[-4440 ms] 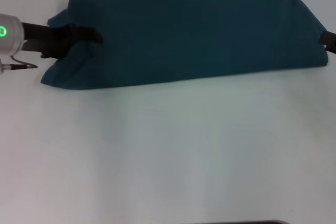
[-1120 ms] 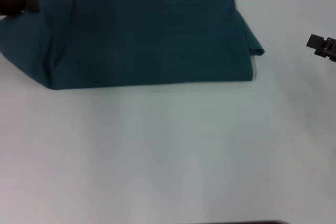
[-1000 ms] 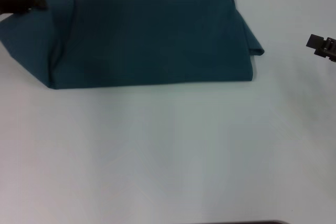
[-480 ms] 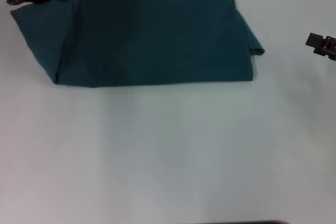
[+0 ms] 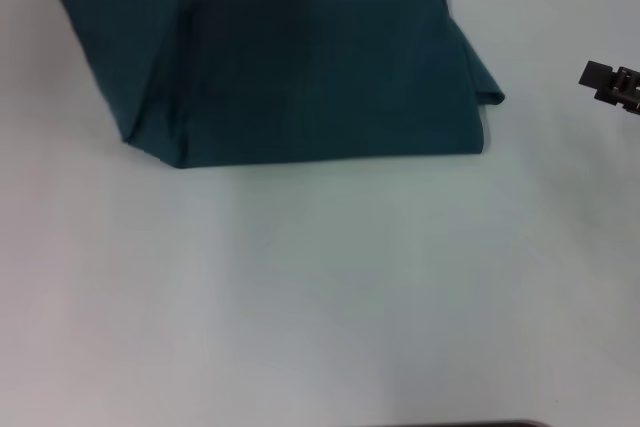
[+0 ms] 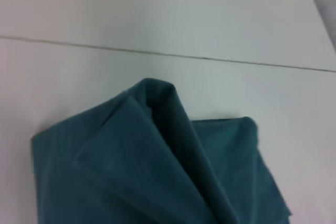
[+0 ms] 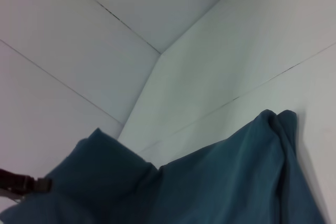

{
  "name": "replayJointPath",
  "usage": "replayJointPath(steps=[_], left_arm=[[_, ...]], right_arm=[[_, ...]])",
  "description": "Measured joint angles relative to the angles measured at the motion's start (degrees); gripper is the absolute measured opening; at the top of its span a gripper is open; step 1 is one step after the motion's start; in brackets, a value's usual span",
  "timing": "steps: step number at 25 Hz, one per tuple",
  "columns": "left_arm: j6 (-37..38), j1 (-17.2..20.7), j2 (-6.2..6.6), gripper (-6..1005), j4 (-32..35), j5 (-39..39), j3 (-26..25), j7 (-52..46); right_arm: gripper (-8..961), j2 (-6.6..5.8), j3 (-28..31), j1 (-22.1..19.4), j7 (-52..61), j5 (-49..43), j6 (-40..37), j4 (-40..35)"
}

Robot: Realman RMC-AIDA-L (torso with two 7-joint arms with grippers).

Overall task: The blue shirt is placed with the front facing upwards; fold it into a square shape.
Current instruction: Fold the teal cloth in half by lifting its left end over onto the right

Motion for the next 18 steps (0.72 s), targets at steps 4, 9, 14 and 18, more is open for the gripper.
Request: replayJointPath(steps=[4,9,14,18], left_arm=[[0.37,-2.77,-0.08,39,-0.01,0.06,0.53,-0.43],[0.49,-5.4,-0.42,40,-0.01,0.06,1.54,-1.32],[0.36,-7.88,-1.77,40,0.12,0.11,2.1,-1.38],[0.15,-9.73,-3.07,39,-0.09,-0.05,2.92,-1.35]], right_arm=[[928,0.0,0.0,0.0,0.0,-0.02,0.0,0.0],[928,0.0,0.0,-0.01,0.05,-0.09,0.0,0.0],[928,0.0,-0.05,0.01,0.03,-0.11,0.0,0.0],[928,0.0,-0.08,0.11,0.05,-0.11,0.0,0.0]])
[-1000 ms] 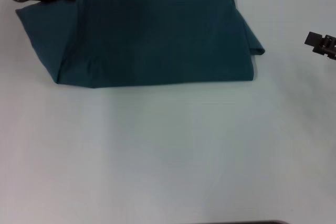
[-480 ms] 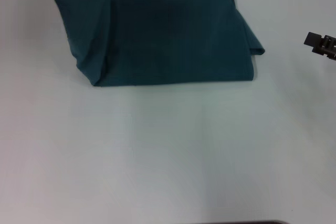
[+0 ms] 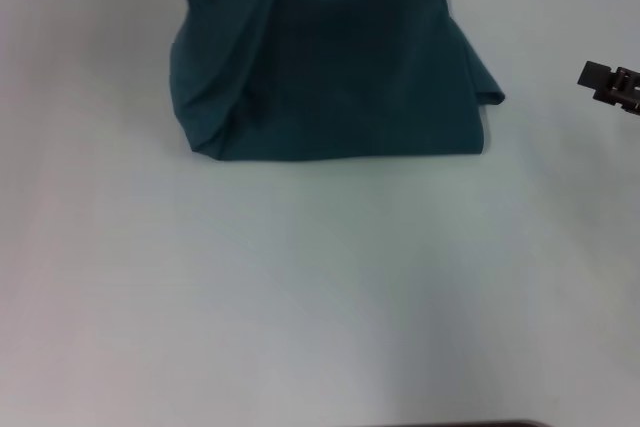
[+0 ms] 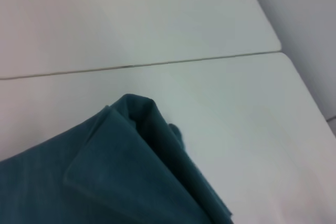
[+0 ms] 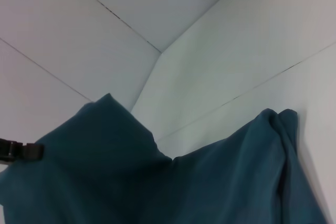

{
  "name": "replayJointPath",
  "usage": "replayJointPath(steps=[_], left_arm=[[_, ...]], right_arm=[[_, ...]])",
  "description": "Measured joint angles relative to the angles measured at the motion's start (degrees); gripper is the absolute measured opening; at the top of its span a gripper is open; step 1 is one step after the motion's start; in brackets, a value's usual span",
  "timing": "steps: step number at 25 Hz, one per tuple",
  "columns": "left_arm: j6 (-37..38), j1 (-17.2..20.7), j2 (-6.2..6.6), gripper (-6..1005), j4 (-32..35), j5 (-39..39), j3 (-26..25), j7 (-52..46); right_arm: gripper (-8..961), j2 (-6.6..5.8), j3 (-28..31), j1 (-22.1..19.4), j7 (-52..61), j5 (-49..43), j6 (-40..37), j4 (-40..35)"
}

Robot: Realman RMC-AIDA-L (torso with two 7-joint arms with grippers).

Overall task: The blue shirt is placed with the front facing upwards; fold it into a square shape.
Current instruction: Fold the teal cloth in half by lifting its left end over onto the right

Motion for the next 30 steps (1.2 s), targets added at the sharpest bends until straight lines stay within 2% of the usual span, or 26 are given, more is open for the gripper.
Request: replayJointPath(steps=[6,11,24,30], left_arm=[[-1.4,-2.37,-2.22,51,0.1,-0.06,1.07,0.17],[-4.95,-3.41,-3.95,63,1.16,0.02,4.32,0.02],[-11.45,-4.41,-5.91,95,4.54,0.24,6.71,-0.07],[-14.89,-6.01,-6.32,110,8.18,0.19,7.69,-0.01]], right_arm=[[928,0.0,-0.01,0.05,0.13,-0.07,-0.05,0.01],[928,0.0,-0.01,0.38,0.32,-0.74,-0.01,0.06],[928,0.08,-0.01,0.59,0.44,-0.86,0.01,0.09],[928,0.08,-0.01,0.6,0.45,-0.88,0.01,0.11]])
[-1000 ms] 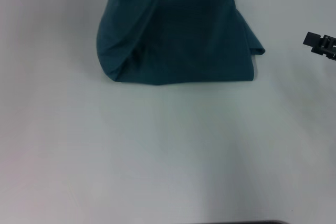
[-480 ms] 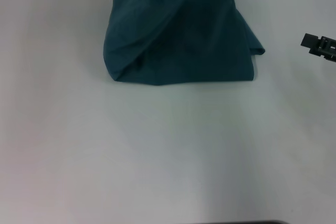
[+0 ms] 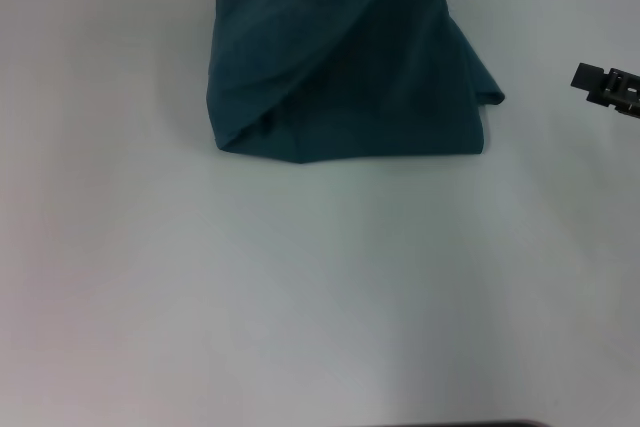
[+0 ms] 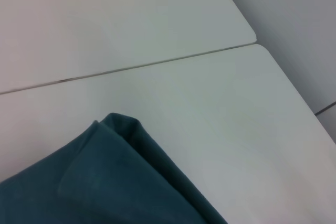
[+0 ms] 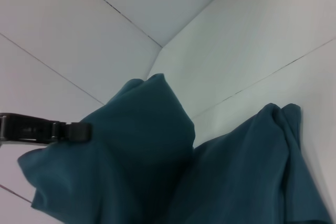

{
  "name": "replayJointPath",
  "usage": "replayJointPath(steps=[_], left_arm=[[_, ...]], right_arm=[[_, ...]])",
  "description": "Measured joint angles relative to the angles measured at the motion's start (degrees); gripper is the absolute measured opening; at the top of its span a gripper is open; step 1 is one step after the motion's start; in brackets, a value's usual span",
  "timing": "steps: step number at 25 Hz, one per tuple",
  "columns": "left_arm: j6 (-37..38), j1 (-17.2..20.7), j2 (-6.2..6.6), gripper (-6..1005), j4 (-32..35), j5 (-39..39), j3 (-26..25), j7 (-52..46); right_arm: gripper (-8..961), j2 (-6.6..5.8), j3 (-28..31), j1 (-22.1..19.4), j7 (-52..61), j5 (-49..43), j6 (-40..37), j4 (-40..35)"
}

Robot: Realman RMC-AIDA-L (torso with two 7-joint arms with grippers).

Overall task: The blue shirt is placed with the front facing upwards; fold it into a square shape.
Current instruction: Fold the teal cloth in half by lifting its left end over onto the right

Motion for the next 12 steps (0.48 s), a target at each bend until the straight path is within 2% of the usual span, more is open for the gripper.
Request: replayJointPath(steps=[7,12], left_arm=[[-4.12,-2.27,-1.46,127,4.22,-0.73,0.29,1.27],[-7.16,-2.75,-3.15,139,4.6,-0.8,0.43,1.52]], right_arm=[[928,0.0,0.0,0.05,0.0,-0.12,0.0,0.07],[928,0.0,0.0,0.53,0.0,-0.62,-0.01,0.07]])
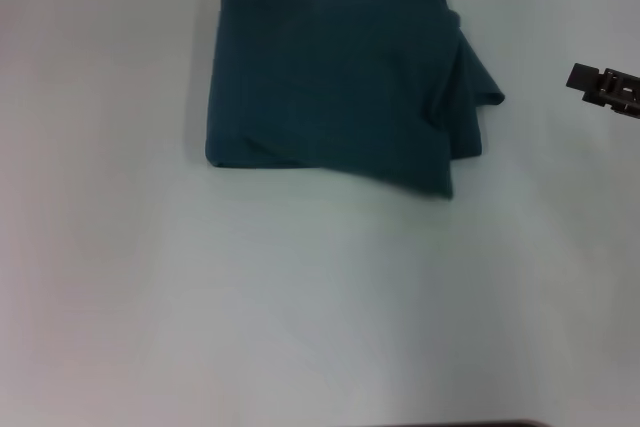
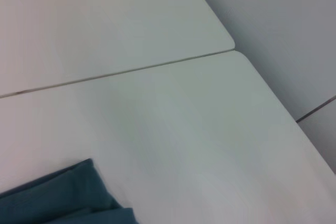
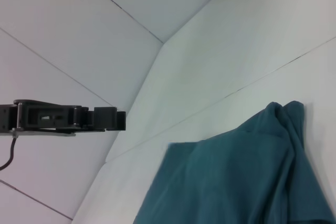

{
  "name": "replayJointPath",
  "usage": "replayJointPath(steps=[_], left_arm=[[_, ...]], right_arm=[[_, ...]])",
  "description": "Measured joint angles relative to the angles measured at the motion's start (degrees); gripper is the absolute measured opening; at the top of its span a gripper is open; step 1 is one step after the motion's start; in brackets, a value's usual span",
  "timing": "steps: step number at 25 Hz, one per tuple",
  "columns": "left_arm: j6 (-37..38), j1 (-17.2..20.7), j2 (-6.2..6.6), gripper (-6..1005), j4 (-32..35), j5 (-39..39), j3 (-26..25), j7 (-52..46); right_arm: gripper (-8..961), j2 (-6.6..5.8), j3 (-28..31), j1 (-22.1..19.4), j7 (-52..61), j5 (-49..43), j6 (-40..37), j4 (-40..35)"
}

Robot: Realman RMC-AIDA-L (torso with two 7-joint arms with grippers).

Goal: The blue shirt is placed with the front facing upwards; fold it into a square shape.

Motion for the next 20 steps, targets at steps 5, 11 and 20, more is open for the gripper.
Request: replayJointPath(steps=[5,11,20], left_arm=[[0.29,0.39,-0.02,282,-0.91,-1.95,0.0,1.04],[1.86,2.31,0.14,495,-4.1,-3.03,-0.31,1.67],[9.16,13.01,0.63,833,-15.1,-6.65,-2.16,2.29]], right_arm=[[928,0.0,0.0,0.17,0.0,-0.07,0.0,0.3],[928,-0.07,0.0,0.39,0.02,-0.08,0.0,0.62],[928,-0.31,0.0,0.86,0.49,-0.63,0.11,0.66]])
